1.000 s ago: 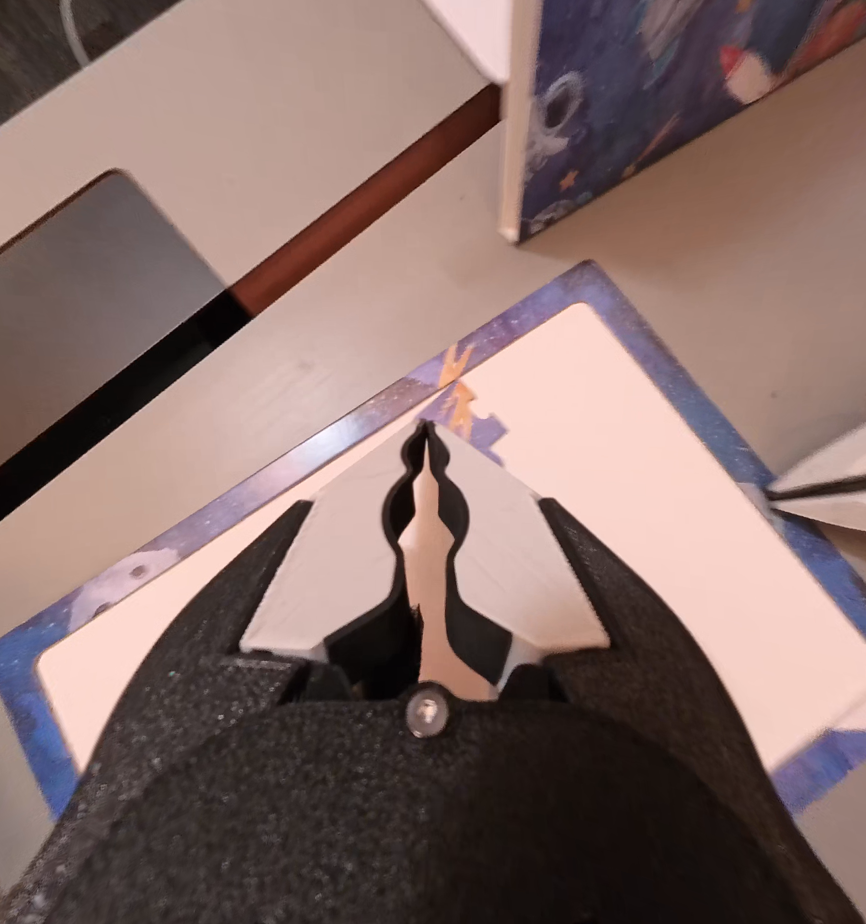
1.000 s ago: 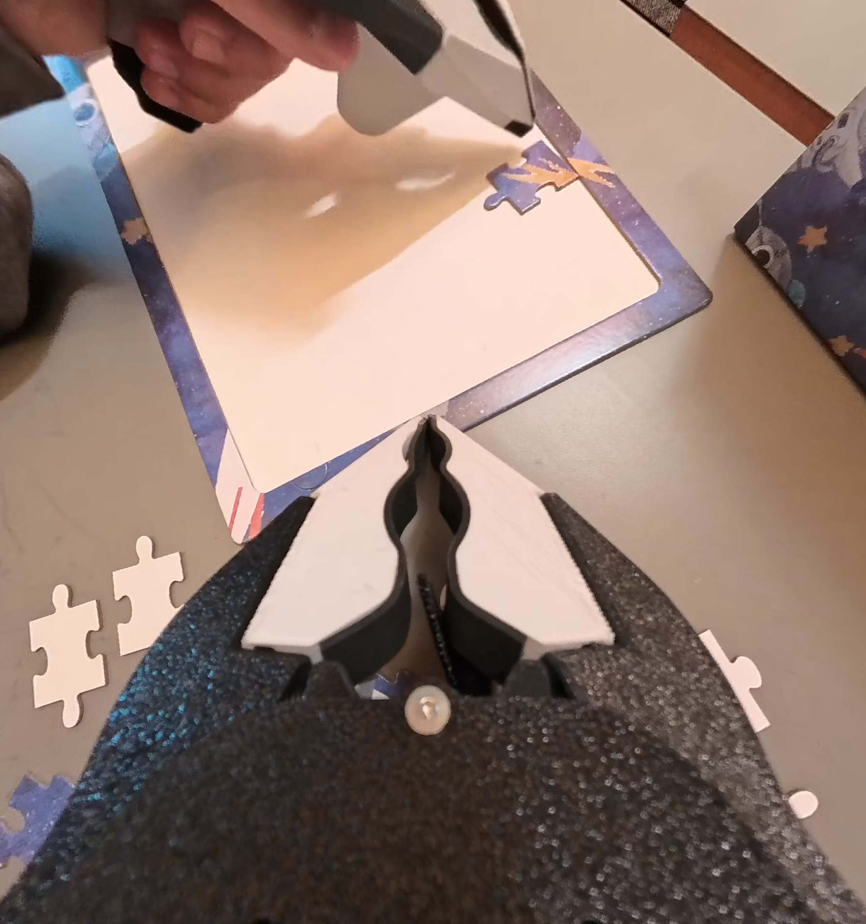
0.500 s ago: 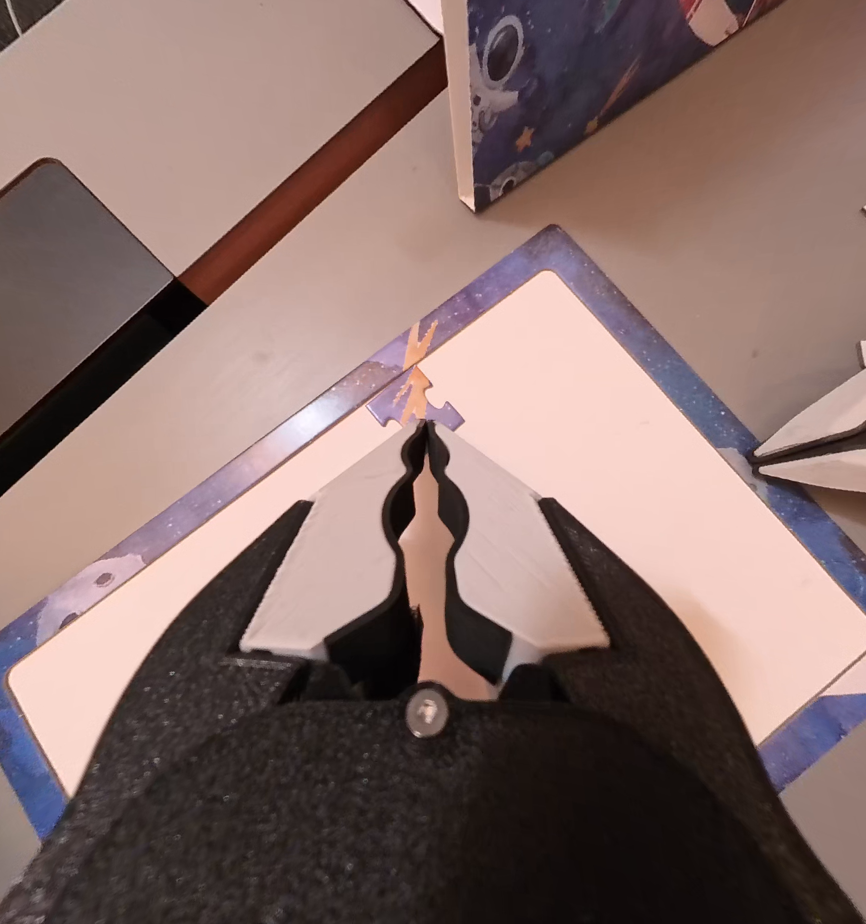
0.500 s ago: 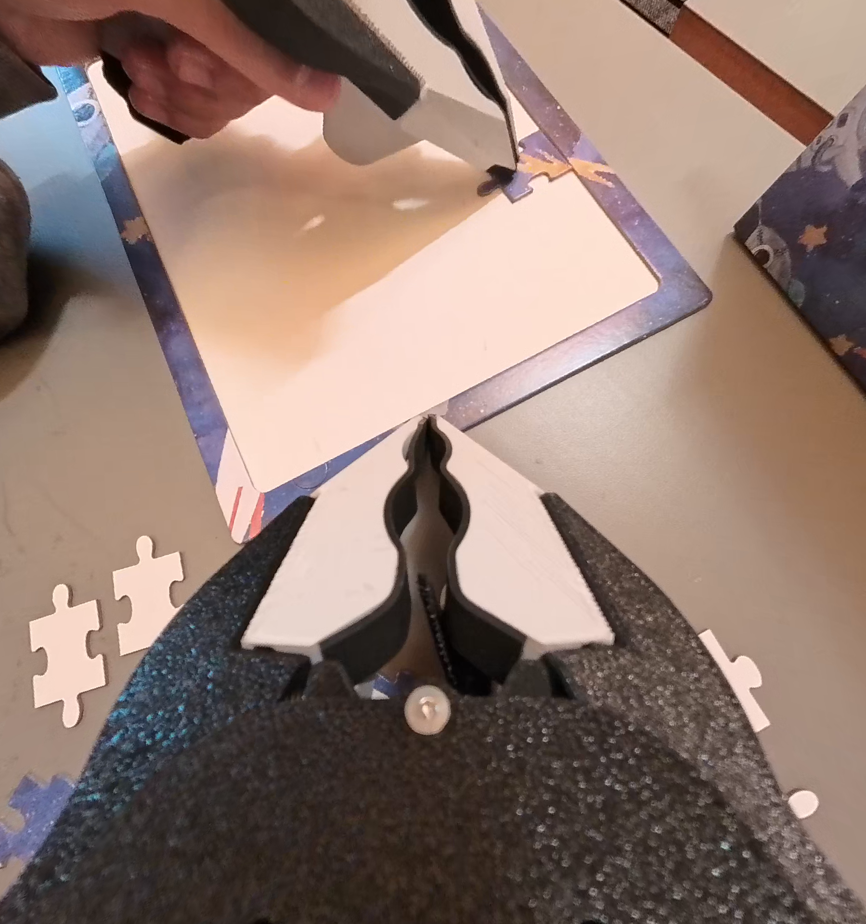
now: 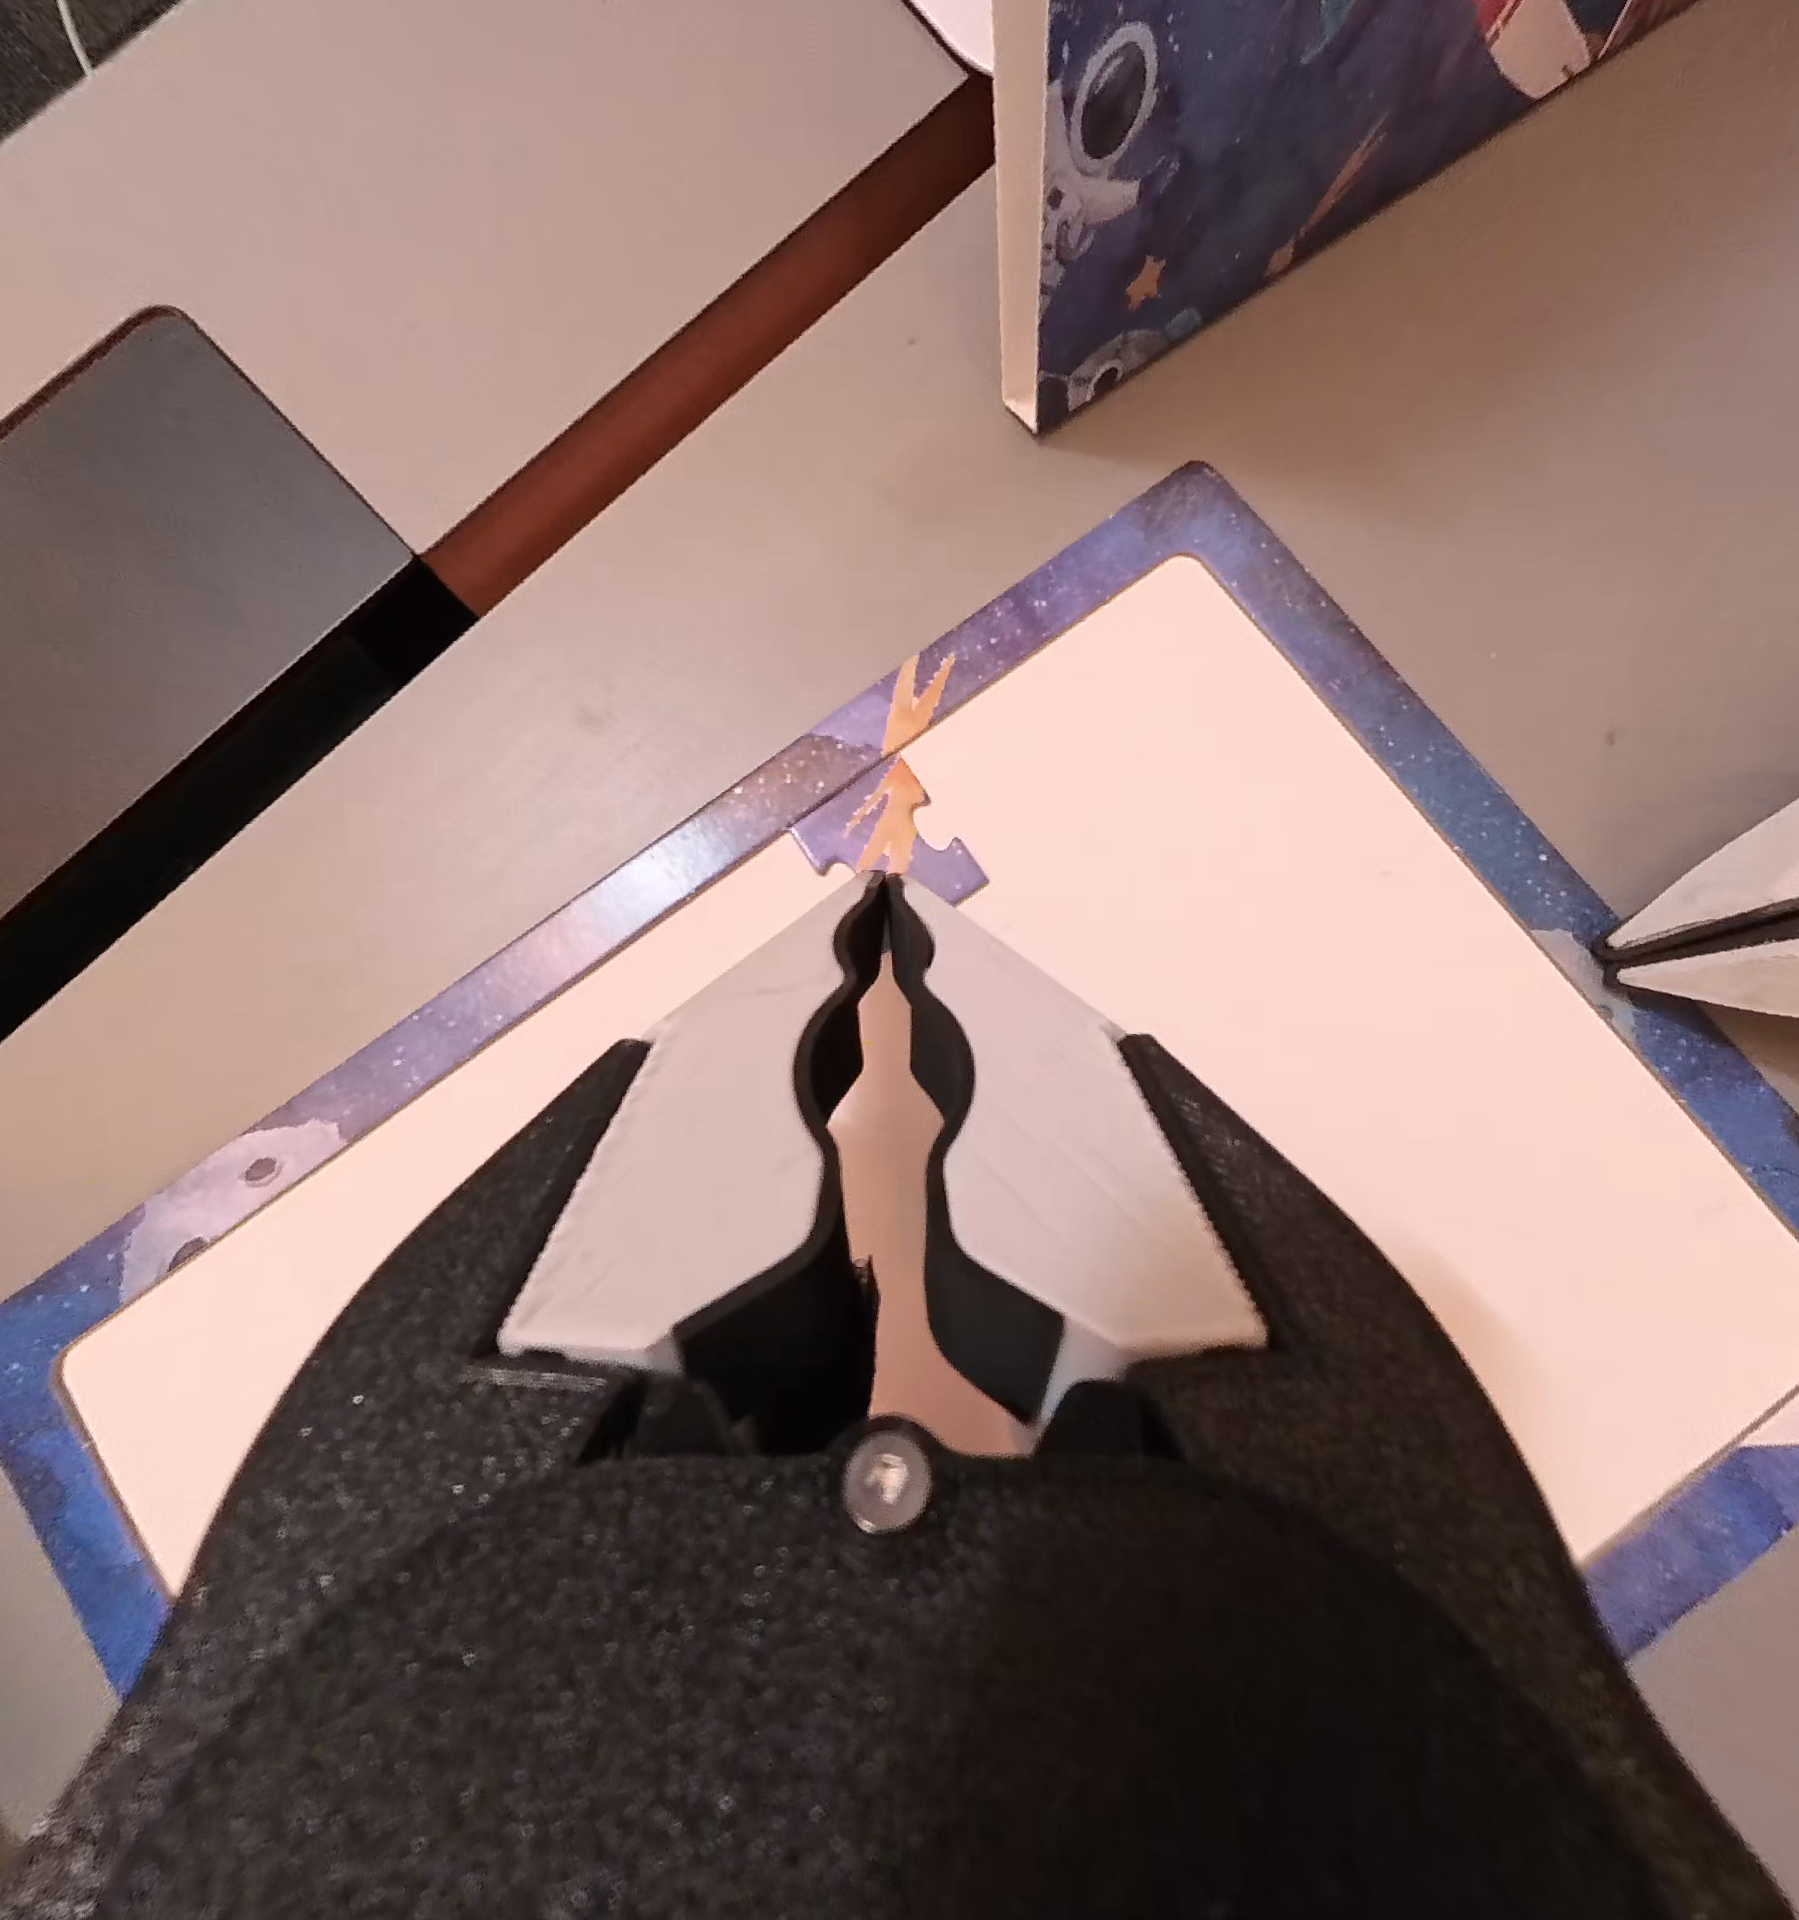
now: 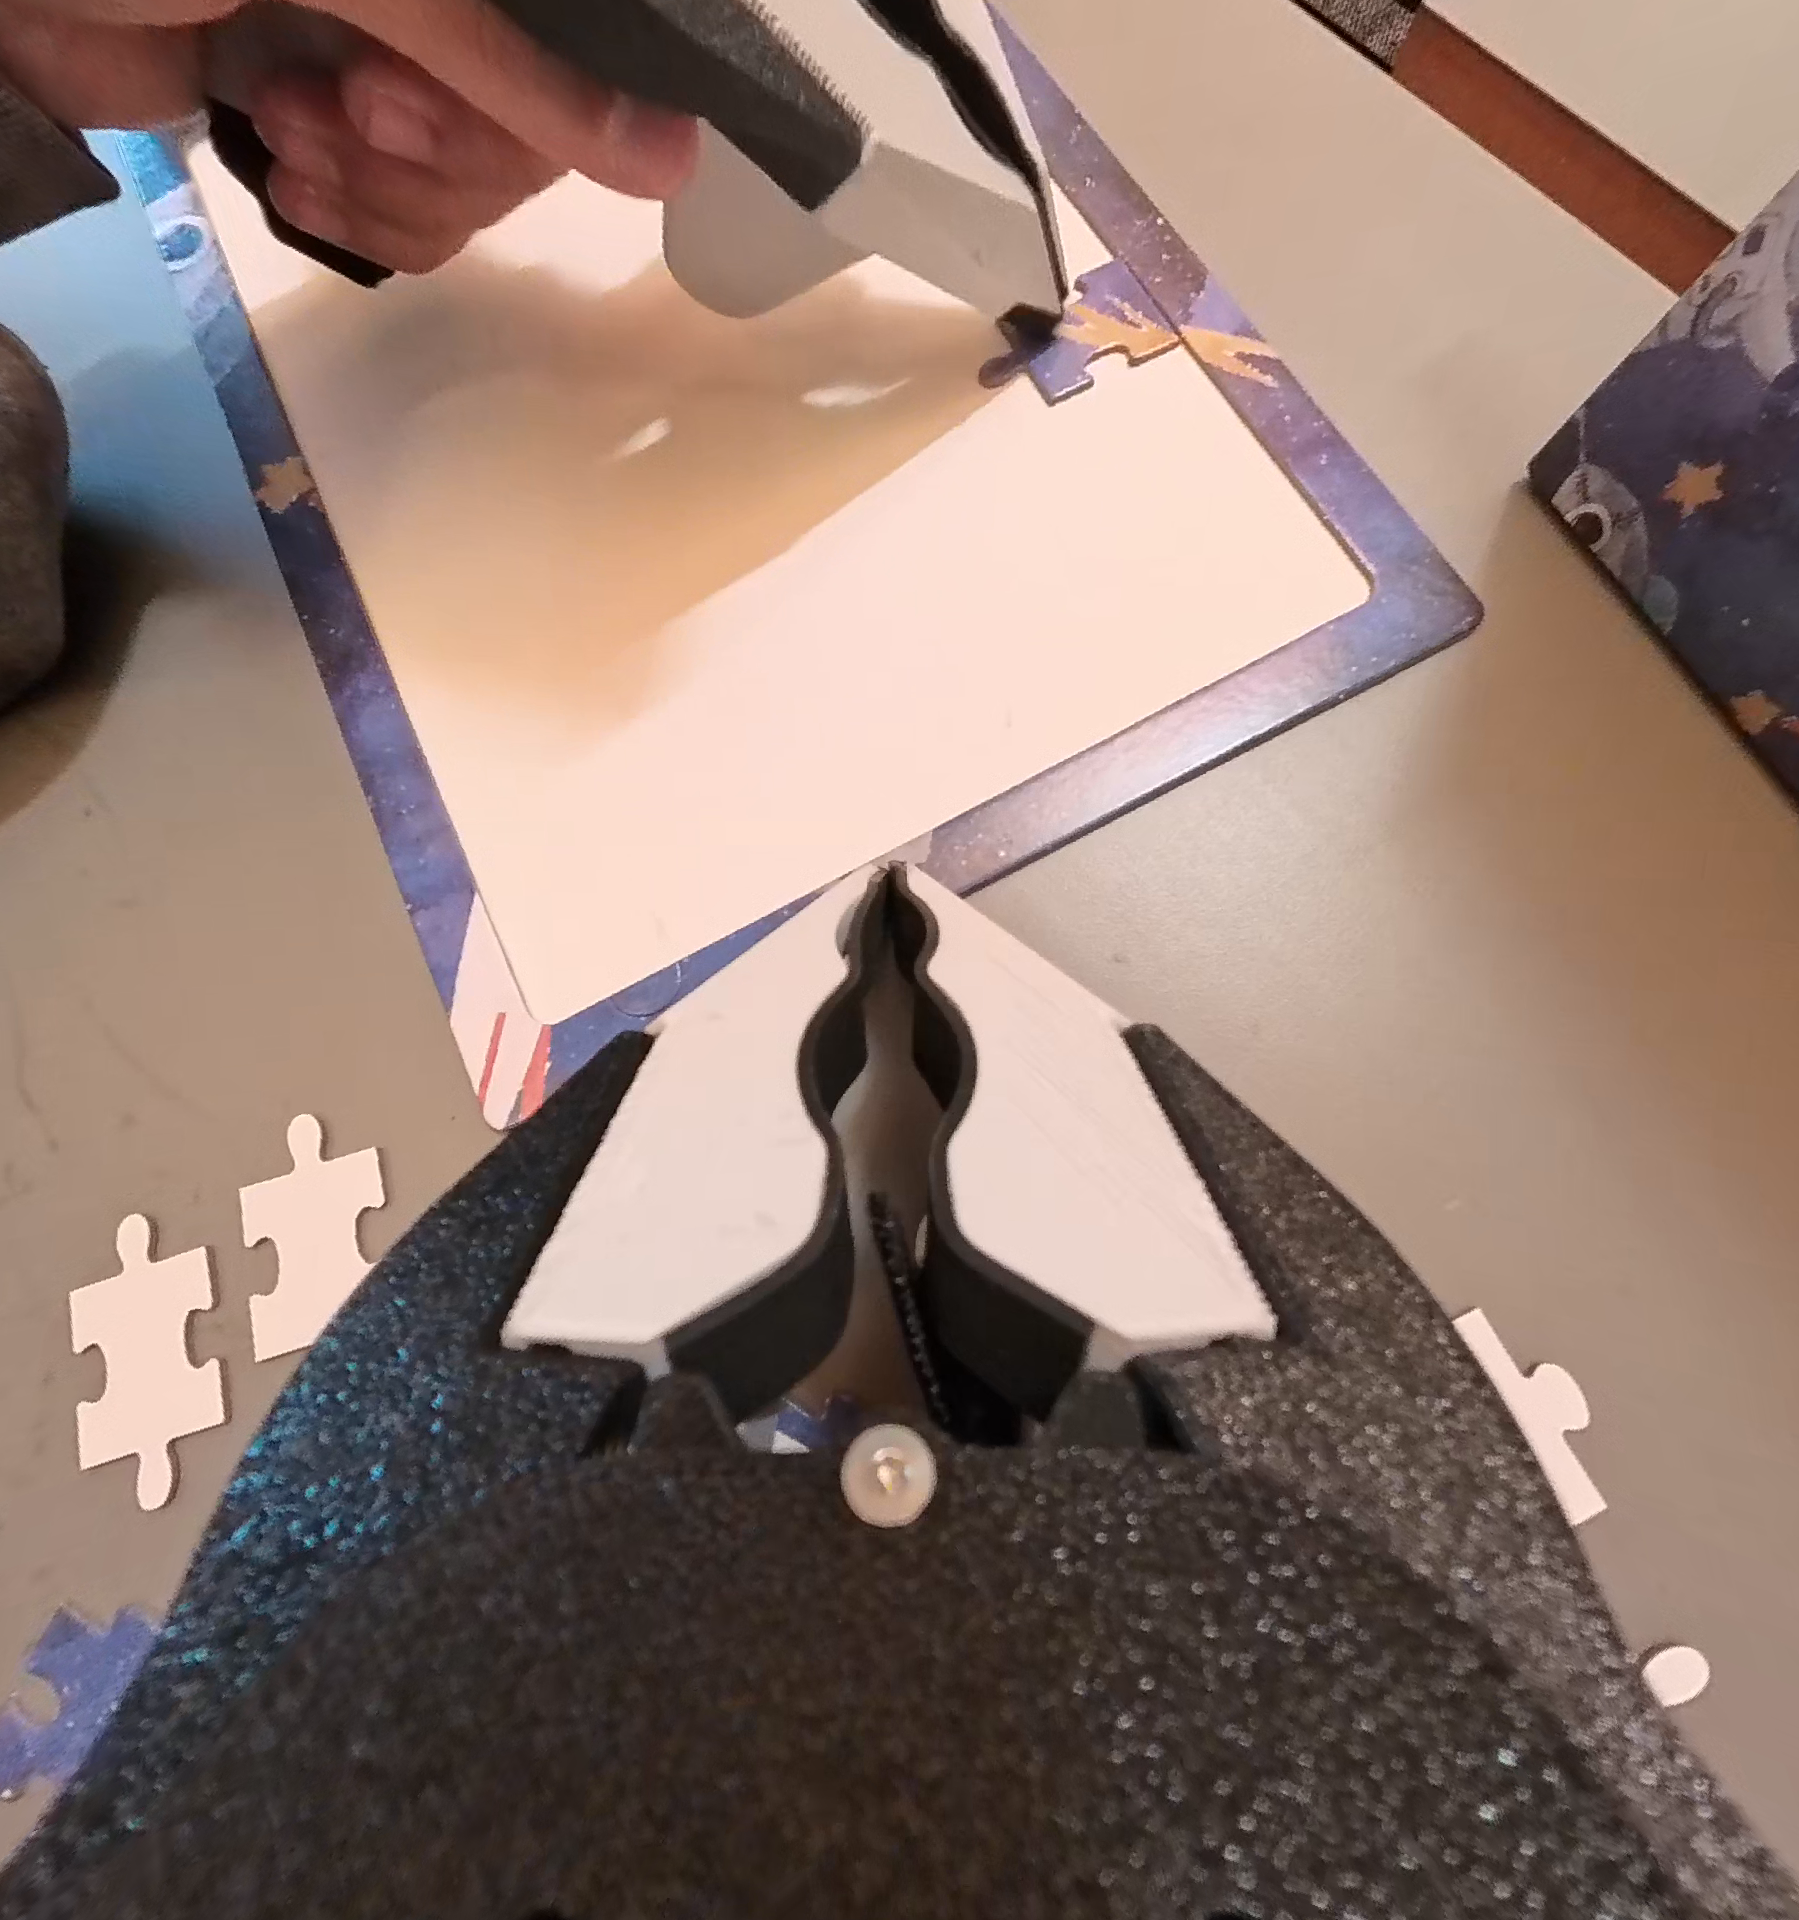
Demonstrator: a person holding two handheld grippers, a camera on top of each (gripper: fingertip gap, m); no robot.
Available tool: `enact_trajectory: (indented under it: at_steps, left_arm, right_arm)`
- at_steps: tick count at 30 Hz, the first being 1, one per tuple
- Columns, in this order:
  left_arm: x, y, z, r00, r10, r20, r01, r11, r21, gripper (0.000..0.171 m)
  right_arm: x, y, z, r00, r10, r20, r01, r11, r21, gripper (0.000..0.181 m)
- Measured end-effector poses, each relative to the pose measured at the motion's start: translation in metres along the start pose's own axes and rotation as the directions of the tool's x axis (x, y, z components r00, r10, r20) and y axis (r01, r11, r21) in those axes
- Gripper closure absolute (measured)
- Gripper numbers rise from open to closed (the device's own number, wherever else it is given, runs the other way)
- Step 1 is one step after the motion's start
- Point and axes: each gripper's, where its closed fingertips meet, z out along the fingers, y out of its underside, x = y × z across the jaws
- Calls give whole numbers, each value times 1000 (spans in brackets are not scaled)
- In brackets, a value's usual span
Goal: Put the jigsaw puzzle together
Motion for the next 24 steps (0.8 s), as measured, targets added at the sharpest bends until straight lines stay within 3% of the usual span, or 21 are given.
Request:
enact_trajectory:
  at_steps: [5, 24]
  left_arm:
    - [3, -14, 4, 999, -38, -3, 38, 998, 53, 171]
    - [0, -12, 12, 999, -52, 10, 51, 997, 62, 171]
  right_arm:
    - [0, 0, 0, 1000, 1, 1, -1, 1000, 0, 181]
    - [0, 1, 0, 1000, 5, 5, -5, 1000, 1, 181]
